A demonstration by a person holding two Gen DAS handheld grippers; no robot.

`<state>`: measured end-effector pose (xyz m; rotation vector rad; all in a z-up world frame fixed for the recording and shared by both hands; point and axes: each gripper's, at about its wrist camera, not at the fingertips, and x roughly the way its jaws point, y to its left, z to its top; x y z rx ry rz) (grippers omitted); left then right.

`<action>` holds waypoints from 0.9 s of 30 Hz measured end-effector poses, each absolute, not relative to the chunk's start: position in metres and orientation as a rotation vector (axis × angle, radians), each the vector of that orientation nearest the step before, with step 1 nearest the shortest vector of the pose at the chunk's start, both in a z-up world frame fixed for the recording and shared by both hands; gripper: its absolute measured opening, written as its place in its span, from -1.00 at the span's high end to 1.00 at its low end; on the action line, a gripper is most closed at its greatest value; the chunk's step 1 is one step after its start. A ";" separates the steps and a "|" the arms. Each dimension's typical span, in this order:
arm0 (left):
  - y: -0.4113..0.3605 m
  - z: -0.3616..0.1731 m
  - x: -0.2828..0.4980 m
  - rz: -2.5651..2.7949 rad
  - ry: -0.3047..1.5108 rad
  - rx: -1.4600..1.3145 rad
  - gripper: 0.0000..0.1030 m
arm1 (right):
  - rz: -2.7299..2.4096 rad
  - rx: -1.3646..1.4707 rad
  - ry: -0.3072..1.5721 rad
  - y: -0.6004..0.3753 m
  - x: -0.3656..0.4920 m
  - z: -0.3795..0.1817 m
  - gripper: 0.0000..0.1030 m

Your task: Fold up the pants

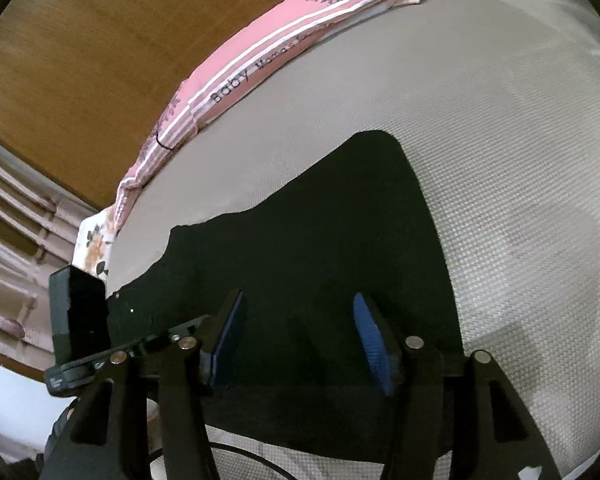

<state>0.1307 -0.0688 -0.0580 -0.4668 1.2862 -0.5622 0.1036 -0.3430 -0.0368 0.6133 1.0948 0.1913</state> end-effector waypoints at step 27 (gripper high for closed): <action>-0.080 -0.044 0.107 -0.401 1.214 -0.028 0.72 | 0.144 0.381 1.163 -0.311 0.101 -0.059 -0.12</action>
